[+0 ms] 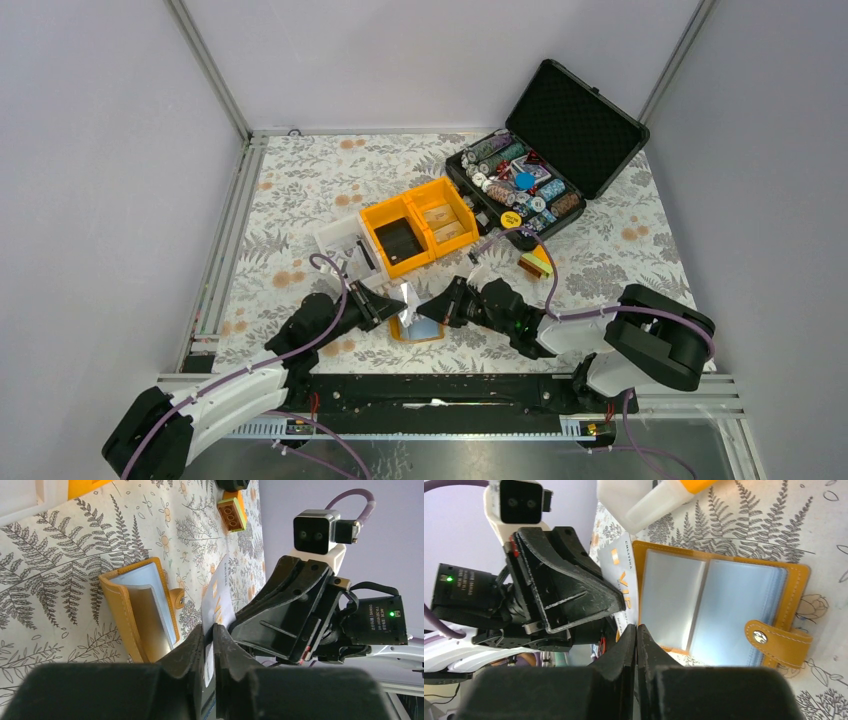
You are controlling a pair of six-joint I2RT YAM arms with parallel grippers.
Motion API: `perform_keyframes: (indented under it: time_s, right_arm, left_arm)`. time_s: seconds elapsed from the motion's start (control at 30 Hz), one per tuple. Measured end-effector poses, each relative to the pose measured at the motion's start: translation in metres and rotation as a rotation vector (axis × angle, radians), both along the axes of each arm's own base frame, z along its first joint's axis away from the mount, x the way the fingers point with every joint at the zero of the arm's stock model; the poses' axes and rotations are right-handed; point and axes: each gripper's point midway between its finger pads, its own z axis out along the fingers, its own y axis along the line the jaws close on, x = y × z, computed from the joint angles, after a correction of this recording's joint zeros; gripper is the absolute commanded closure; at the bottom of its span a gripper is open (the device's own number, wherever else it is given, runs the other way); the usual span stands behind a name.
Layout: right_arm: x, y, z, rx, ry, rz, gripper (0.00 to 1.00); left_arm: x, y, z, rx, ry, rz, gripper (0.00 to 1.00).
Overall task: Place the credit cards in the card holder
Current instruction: Insert the credit card into the card holder.
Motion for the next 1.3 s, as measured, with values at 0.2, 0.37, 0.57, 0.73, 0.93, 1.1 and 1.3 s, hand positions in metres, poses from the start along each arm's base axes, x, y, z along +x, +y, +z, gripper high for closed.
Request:
perform_keyframes:
  time_s: [0.2, 0.37, 0.57, 0.73, 0.93, 1.1, 1.3]
  right_arm:
    - [-0.002, -0.005, -0.015, -0.064, 0.006, 0.000, 0.62]
    - [-0.006, -0.012, -0.031, -0.163, -0.007, 0.009, 0.47]
    - [-0.002, -0.026, -0.032, -0.263, -0.073, -0.010, 0.39]
    - [0.008, -0.036, -0.034, -0.387, -0.139, -0.035, 0.35]
    - [0.019, -0.047, -0.045, -0.520, -0.155, -0.071, 0.35]
    - [0.026, -0.050, -0.065, -0.652, -0.149, -0.076, 0.35]
    - [0.031, -0.040, -0.072, -0.748, -0.183, -0.066, 0.38]
  left_arm:
    - [-0.001, 0.000, -0.004, 0.016, 0.005, -0.004, 0.98]
    - [-0.002, 0.010, -0.032, 0.125, 0.049, 0.014, 1.00]
    - [-0.008, 0.020, -0.061, 0.253, 0.120, 0.006, 1.00]
    - [-0.004, 0.019, -0.054, 0.287, 0.094, -0.003, 1.00]
    - [-0.006, 0.022, -0.054, 0.326, 0.091, -0.014, 1.00]
    - [-0.007, 0.025, -0.050, 0.354, 0.077, -0.023, 1.00]
    - [-0.008, 0.029, -0.052, 0.382, 0.092, -0.027, 1.00]
